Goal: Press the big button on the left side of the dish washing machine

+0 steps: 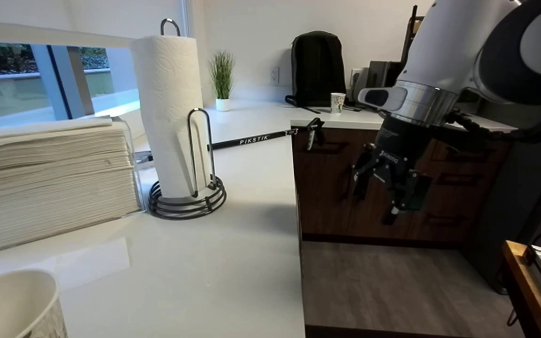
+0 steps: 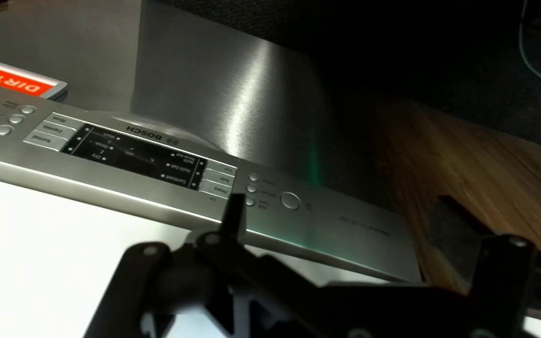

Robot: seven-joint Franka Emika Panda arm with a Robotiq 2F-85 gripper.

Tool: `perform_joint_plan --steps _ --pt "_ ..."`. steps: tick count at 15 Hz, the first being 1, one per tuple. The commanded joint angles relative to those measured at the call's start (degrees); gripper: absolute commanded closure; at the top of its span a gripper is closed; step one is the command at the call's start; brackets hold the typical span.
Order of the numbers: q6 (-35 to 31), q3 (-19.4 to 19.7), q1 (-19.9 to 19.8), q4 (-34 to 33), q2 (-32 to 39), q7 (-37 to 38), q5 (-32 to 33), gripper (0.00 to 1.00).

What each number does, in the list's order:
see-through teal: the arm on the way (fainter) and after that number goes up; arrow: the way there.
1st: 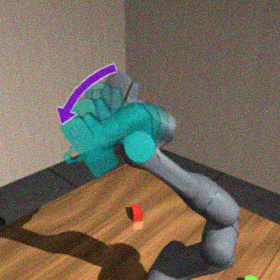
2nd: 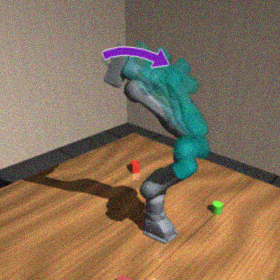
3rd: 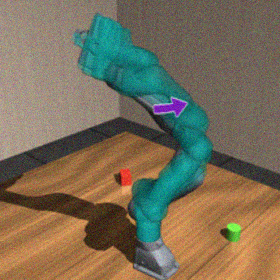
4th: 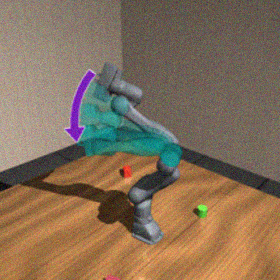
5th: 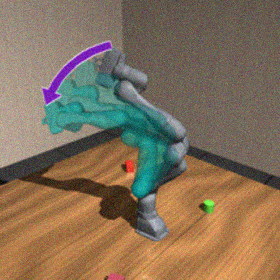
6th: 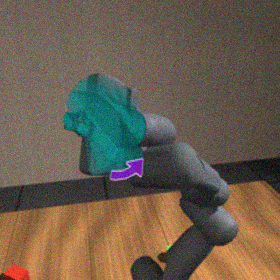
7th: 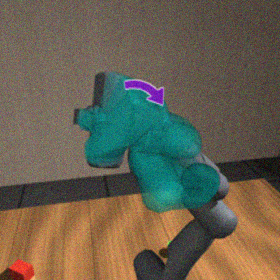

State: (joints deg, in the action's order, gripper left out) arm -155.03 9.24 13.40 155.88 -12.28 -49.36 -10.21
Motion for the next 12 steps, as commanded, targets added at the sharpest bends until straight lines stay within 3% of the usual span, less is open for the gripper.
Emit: perform_joint_plan --steps 1,4,5,7,8,12 --pt "0.3 -0.5 -0.8 -0.8 1.8 -2.2 -3.2 0.00" --pt "-2.9 0.0 -0.6 -0.9 5.7 -3.9 -7.8 0.00" --pt "-3.6 0.1 -0.5 -1.0 6.7 -5.5 -10.1 0.25" --pt "-7.2 -0.5 -0.7 -1.0 9.0 -7.8 -15.0 0.32" --pt "-10.0 1.2 1.3 -1.1 10.4 -9.1 -17.6 0.42" --pt "-16.4 -0.2 2.4 -3.5 14.9 -16.1 -29.7 0.72"
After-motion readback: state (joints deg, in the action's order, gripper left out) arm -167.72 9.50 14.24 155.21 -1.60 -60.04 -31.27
